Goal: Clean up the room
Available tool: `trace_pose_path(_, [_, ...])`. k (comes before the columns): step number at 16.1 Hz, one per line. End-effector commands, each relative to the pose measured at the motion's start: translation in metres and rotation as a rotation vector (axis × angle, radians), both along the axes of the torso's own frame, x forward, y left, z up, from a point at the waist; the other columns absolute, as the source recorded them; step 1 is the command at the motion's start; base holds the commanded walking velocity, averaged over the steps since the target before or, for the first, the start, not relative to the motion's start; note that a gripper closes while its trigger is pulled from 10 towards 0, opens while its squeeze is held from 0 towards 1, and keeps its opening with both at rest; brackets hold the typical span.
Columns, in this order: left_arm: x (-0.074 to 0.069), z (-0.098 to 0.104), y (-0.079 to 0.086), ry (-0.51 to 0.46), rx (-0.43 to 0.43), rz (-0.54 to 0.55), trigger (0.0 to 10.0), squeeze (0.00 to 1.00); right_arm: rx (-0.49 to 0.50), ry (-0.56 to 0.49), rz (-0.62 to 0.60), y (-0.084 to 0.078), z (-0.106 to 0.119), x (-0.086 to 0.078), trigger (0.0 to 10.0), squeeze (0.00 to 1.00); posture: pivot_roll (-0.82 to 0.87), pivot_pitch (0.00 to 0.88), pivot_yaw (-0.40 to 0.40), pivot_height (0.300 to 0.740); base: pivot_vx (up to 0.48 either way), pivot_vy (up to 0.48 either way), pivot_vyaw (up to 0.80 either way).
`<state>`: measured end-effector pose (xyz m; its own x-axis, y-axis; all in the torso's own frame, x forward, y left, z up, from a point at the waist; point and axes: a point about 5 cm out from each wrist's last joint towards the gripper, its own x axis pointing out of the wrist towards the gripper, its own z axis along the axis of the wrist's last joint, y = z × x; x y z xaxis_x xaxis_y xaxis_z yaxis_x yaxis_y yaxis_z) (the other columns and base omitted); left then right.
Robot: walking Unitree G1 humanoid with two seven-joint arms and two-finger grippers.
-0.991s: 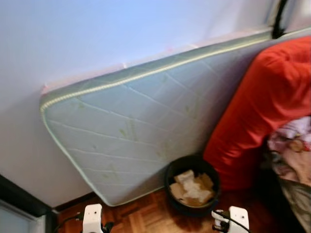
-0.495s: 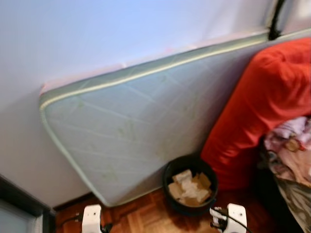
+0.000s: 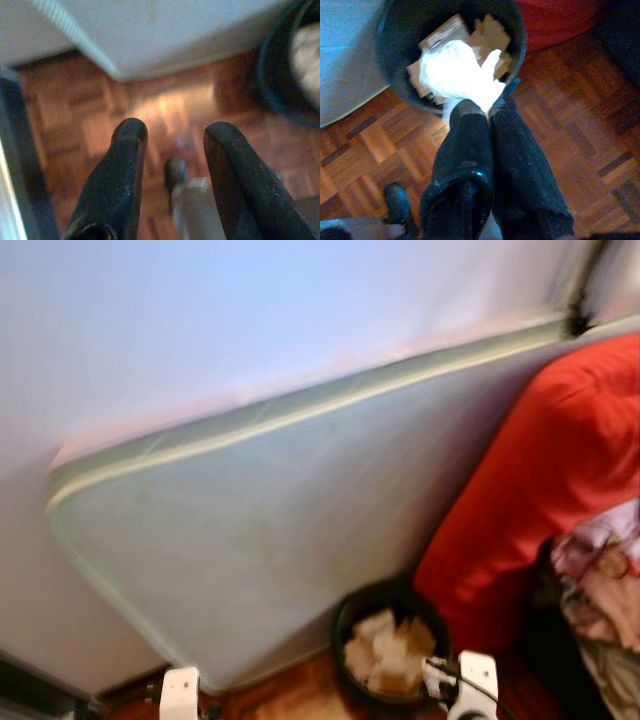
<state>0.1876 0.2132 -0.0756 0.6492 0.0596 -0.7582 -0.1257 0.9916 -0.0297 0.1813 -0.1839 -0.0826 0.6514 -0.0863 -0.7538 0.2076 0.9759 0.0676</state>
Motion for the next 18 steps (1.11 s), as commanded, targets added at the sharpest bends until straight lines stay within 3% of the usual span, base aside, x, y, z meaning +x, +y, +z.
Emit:
trace_pose_path(1, [0.000,-0.001,-0.005,0.008,-0.011,-0.006,10.0,0.00,-0.023,0.012,-0.016,-0.009,0.000,-0.003,10.0,0.00,-0.07,0.000,0.040,0.740,0.375,0.000,0.00])
trace_pose_path(8, [0.000,-0.001,-0.005,0.006,-0.009,-0.004,10.0,0.00,-0.017,-0.012,0.024,-0.007,0.002,0.001,10.0,0.00,-0.07,0.000,0.040,0.740,0.308,0.000,0.00])
trace_pose_path(12, [0.001,0.000,-0.005,-0.010,-0.006,-0.006,10.0,0.00,0.043,-0.121,0.189,0.018,0.015,0.027,10.0,0.00,-0.06,0.009,0.040,0.740,0.000,0.000,0.00])
trace_pose_path(15, [0.016,0.009,-0.008,-0.091,-0.011,-0.019,10.0,0.00,0.077,-0.211,0.239,0.030,0.030,0.050,10.0,0.00,-0.05,0.020,0.035,0.740,0.000,0.000,0.00])
trace_pose_path(18, [0.036,0.022,-0.011,-0.192,-0.024,-0.024,10.0,0.00,0.081,-0.245,0.283,0.032,0.037,0.060,10.0,0.00,-0.04,0.027,0.030,0.740,0.000,0.000,0.00])
